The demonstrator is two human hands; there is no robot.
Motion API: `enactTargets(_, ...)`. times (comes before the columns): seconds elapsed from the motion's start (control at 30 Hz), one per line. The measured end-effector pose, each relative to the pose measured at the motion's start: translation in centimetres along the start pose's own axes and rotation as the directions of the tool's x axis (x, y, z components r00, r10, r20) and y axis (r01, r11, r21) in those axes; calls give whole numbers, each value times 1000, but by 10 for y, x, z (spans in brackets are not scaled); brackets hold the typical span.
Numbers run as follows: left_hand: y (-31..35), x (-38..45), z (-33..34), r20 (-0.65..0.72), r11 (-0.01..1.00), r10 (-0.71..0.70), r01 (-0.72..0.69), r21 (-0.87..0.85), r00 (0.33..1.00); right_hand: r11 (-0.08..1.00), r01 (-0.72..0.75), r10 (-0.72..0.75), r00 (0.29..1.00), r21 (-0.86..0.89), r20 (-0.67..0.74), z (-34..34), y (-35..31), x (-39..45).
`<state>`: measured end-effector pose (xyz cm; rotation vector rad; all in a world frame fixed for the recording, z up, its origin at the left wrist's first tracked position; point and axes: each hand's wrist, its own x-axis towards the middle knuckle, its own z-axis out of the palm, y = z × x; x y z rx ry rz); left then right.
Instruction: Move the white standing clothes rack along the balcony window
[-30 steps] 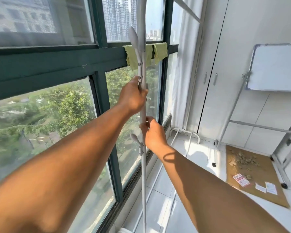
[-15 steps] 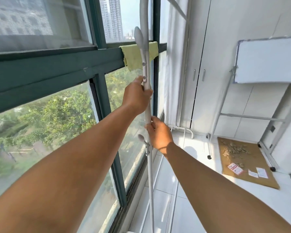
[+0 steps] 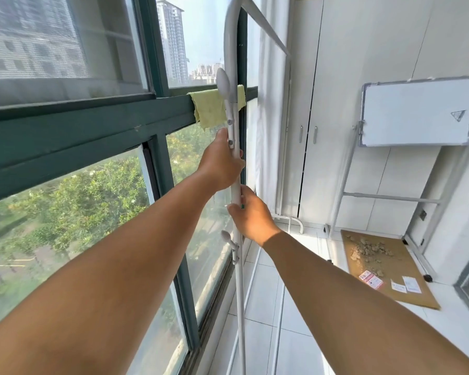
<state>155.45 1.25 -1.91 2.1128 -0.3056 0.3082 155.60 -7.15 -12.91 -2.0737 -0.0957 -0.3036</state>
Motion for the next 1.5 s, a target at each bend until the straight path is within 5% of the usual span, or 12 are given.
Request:
enactTargets(0.2, 8, 1, -9, -1, 998, 33, -33, -61, 999, 999, 20, -17, 994, 31, -104, -2, -21, 4)
enactTargets(0.4, 10, 4, -6, -31, 1000, -3, 3, -9, 1000, 985, 98, -115, 987, -142, -116, -7, -25, 2)
enactTargets(0.7, 8, 3, -2, -48, 999, -37, 37, -1, 998, 990, 27, -39, 995, -136, -87, -7, -32, -3)
enactTargets(1.03, 11, -11, -1, -62, 994, -79, 74, -78, 995, 996, -89, 90, 996, 14, -7, -18, -51, -19)
enactTargets(1.27, 28, -45, -4, -54, 982, -152, 145, -118, 987, 990, -109, 118, 989, 92, -91, -48, -69, -44)
enactTargets(1.5, 63, -107, 7, -247, 981, -163, 130, -146, 955, 980, 4, 37, 978, 197, -205, -96, -87, -103)
